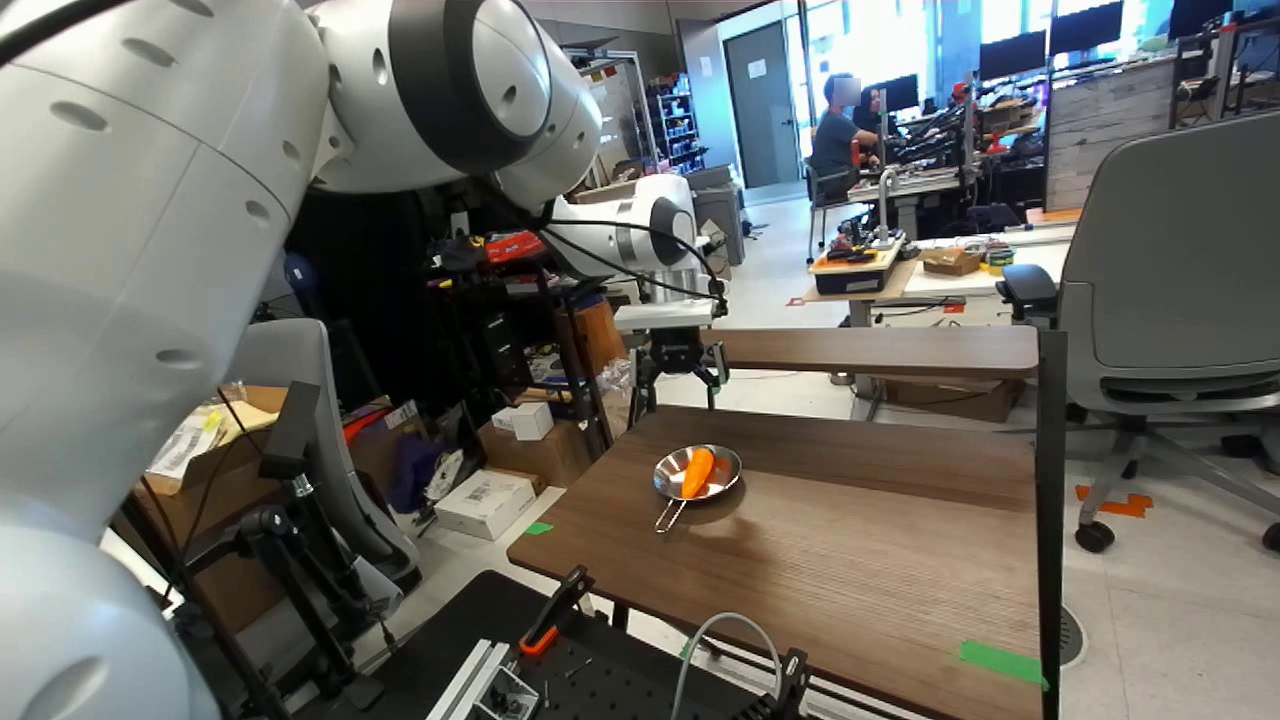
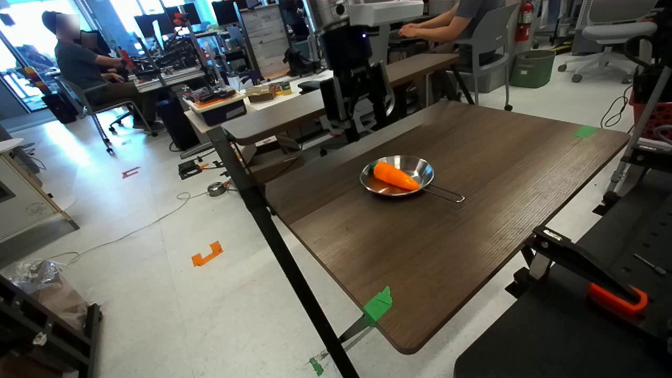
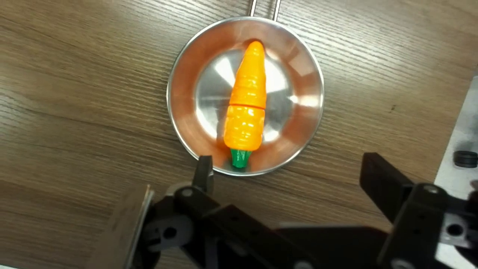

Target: Pick the carrot and put it on the pan

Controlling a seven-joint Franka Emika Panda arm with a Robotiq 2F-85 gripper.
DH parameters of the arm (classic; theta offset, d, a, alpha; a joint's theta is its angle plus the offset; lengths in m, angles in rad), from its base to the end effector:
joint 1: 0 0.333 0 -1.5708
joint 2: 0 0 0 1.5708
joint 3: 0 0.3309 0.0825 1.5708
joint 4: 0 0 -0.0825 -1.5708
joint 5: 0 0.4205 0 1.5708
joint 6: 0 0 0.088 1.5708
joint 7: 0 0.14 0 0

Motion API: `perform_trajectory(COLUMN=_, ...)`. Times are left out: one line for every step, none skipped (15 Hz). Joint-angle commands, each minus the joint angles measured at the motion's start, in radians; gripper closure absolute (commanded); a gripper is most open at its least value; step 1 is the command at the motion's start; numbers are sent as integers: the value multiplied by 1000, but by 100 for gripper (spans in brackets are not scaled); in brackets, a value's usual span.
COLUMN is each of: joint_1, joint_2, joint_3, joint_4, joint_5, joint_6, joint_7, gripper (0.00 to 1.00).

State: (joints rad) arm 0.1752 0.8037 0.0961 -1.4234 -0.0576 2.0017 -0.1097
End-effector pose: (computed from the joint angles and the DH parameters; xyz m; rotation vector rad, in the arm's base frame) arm 0.7109 0.1826 0.1578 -3.0586 -0.6031 0.3485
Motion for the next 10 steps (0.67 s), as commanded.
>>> perform_trajectory(joint_1=3, joint_2=-55, joint_3=-4, joint_4=-75, joint_5=-20, joint_6=37, joint_7=14, gripper=0)
perform_trajectory(joint_1=3, joint_2=-61, joint_3=-4, joint_4=-83, joint_5=-21, joint_6=39, joint_7=14, gripper=0)
perform_trajectory(joint_1=2, joint_2=-65, joint_3=-4, joint_4=-91, joint_5=-22, joint_6=40, joint_7=14, gripper=0)
perform_trajectory(joint_1=2, joint_2=-68, joint_3=-5, joint_4=-95, joint_5=-23, joint_6=41, joint_7=15, gripper=0)
perform_trajectory(joint_1=2, joint_2=-70, joint_3=-6, joint_4=-100, joint_5=-25, joint_6=42, joint_7=15, gripper=0)
perform_trajectory(joint_1=1, joint_2=-73, joint_3=-7, joint_4=-106, joint_5=-27, joint_6=45, joint_7=16, gripper=0)
perform_trajectory(joint_1=0, joint_2=-75, joint_3=-8, joint_4=-110, joint_5=-30, joint_6=49, joint_7=16, gripper=0)
perform_trajectory(joint_1=0, joint_2=-76, joint_3=-8, joint_4=-112, joint_5=-32, joint_6=50, joint_7=17, gripper=0)
perform_trajectory(joint_1=0, joint_2=-77, joint_3=-9, joint_4=-114, joint_5=-34, joint_6=49, joint_7=18, gripper=0)
perform_trajectory(joint_1=0, joint_2=-78, joint_3=-10, joint_4=-115, joint_5=-35, joint_6=49, joint_7=19, gripper=0)
